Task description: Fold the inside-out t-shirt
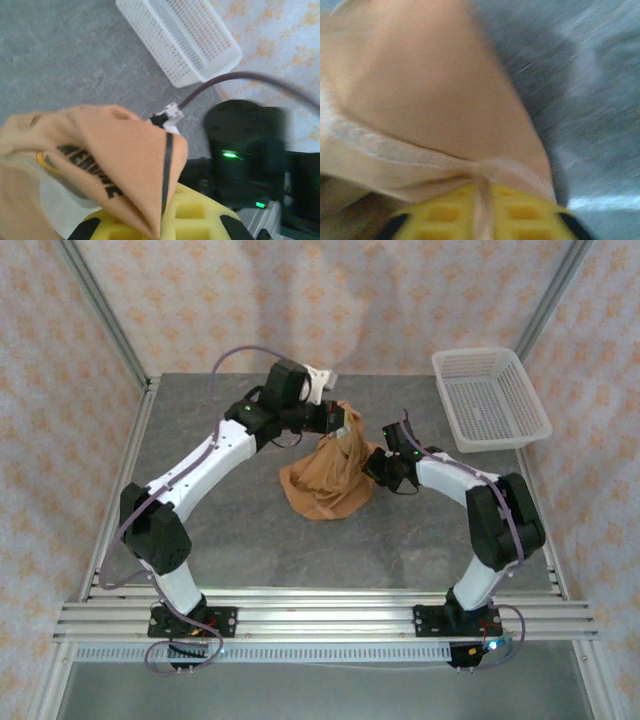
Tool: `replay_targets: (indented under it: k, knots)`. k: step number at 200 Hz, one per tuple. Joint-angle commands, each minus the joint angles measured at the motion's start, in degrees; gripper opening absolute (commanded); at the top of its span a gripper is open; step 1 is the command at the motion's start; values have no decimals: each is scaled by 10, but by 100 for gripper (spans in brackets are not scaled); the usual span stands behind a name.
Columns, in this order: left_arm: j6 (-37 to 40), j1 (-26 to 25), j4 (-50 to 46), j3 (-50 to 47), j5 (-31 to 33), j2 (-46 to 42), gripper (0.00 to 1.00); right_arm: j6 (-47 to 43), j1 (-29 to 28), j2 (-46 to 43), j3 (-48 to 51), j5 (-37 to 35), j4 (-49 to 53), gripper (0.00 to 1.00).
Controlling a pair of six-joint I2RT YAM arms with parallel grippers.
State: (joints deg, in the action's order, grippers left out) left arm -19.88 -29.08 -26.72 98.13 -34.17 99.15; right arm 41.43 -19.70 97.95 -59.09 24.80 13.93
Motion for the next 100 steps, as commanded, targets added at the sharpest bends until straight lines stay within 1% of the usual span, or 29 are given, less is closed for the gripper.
replay_targets:
  k: [1, 14, 30, 55, 69, 75, 78, 79, 83, 84, 85, 86, 87, 93, 100]
  knots:
    - [31, 33, -56, 109, -31, -25, 0, 3, 44, 8, 5, -55, -12, 0]
    - [25, 50, -66, 137, -55, -32, 0, 7, 63, 10, 11, -55, -12, 0]
    - [18, 74, -63, 141, -74, -51, 0, 2, 75, 14, 10, -62, 4, 0]
    - [13, 90, -19, 79, -89, -88, 0, -8, 81, 10, 14, -66, 12, 0]
    - [1, 90, 25, 35, -128, -97, 0, -11, 77, -2, 16, -44, -8, 0]
    - [-4, 90, 39, 22, -148, -95, 0, -12, 74, -5, 11, -30, -13, 7]
    - [-6, 90, 44, 17, -159, -93, 0, -13, 73, -6, 8, -16, -17, 13]
    - [-7, 90, 45, 16, -162, -92, 0, -13, 73, -6, 8, -16, -17, 13]
    - [-8, 89, 47, 13, -172, -89, 0, -13, 72, -6, 6, -1, -26, 20]
    - [-8, 89, 47, 13, -175, -88, 0, -14, 70, -7, 5, 5, -30, 24]
    - [-8, 89, 47, 13, -177, -87, 0, -14, 70, -7, 5, 5, -30, 24]
    - [-7, 88, 46, 13, -180, -86, 0, -13, 70, -7, 4, 13, -33, 28]
    - [-7, 88, 46, 13, -182, -85, 0, -13, 70, -7, 4, 13, -33, 28]
    - [-3, 86, 38, 15, -191, -77, 0, -9, 67, -9, 1, 32, -40, 39]
    - [4, 84, 27, 21, -200, -70, 0, -6, 65, -11, 1, 53, -54, 48]
